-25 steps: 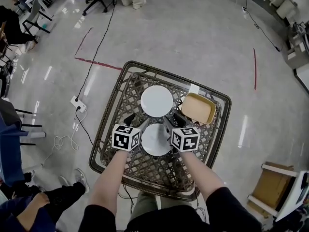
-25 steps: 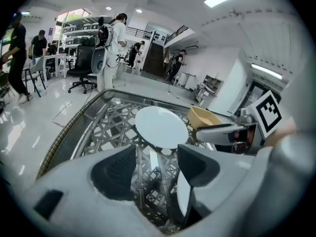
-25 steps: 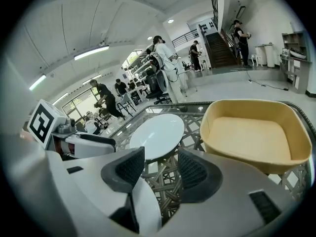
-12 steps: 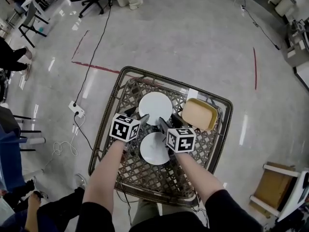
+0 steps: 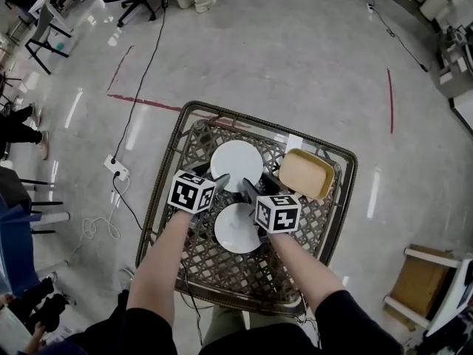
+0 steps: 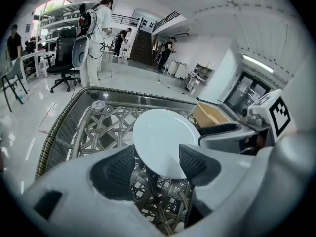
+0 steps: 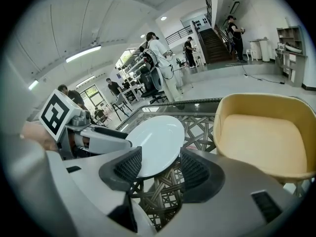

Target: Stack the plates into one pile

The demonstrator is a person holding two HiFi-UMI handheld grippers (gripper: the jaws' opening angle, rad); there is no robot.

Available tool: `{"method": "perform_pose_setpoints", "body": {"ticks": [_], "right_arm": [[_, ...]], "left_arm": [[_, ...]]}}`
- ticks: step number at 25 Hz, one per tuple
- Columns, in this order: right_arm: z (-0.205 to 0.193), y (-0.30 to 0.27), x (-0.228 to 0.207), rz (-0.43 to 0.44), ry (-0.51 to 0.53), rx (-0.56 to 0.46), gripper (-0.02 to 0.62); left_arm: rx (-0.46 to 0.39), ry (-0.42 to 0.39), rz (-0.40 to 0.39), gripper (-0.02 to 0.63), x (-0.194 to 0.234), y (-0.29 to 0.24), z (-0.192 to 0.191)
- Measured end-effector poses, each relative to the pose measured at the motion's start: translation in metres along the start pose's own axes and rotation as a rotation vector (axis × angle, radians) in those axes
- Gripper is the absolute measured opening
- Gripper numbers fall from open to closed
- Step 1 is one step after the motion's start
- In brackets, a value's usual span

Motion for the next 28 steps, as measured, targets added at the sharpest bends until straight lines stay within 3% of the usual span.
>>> {"method": "perform_pose_setpoints", "body": {"ticks": [14, 28], "right_arm": [[-0.009, 0.041, 0.018, 0.028, 0.015, -0.035, 0.231], [-0.073, 0.106, 0.041, 0.026, 0.052, -0.001, 0.232]], "left_arm": [[-0.086, -0.038, -0.014, 0.281, -0.031, 0.038, -0.007], [-0.083, -0.024, -0.04, 0.281, -0.088, 0.074, -0.081]]}}
Point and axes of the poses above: the fingertips, and each gripper's own axes: y backward along the fingers, x to its left, z out of its top, the point moved 6 cm from there along y, backward along the fingers, and after that the axes turned 2 degrees about -z, right-handed, at the moved point
